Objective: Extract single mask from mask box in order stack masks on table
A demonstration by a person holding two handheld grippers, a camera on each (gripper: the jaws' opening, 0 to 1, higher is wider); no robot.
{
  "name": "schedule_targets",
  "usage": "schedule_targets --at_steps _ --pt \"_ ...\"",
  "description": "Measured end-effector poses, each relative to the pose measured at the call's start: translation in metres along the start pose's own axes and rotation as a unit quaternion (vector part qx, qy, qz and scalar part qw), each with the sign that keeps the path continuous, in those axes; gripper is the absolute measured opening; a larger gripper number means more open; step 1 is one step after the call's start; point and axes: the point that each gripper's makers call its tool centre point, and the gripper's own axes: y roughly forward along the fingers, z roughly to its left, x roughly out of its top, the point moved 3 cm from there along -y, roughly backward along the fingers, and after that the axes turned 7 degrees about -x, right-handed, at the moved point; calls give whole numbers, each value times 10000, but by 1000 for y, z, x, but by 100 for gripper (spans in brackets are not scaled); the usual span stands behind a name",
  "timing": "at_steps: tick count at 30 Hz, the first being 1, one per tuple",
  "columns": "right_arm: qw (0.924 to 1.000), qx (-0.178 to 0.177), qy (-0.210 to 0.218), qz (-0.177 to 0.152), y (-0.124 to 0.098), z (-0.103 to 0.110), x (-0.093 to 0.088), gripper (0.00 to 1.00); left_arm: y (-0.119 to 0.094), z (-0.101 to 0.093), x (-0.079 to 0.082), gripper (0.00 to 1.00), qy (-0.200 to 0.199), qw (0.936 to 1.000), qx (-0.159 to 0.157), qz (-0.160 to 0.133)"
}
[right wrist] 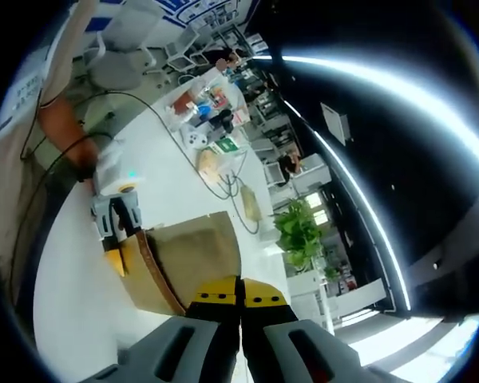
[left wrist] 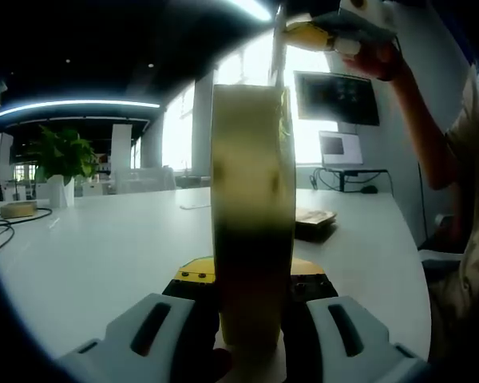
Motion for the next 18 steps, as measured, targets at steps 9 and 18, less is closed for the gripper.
schedule_targets --at_steps 9,18 --pt "9997 -224 13 -25 -6 -11 1 0 0 -1 0 20 5 10000 1 3" --pt "9982 -589 15 -101 -14 -28 4 0 0 0 0 20 8 10000 2 6"
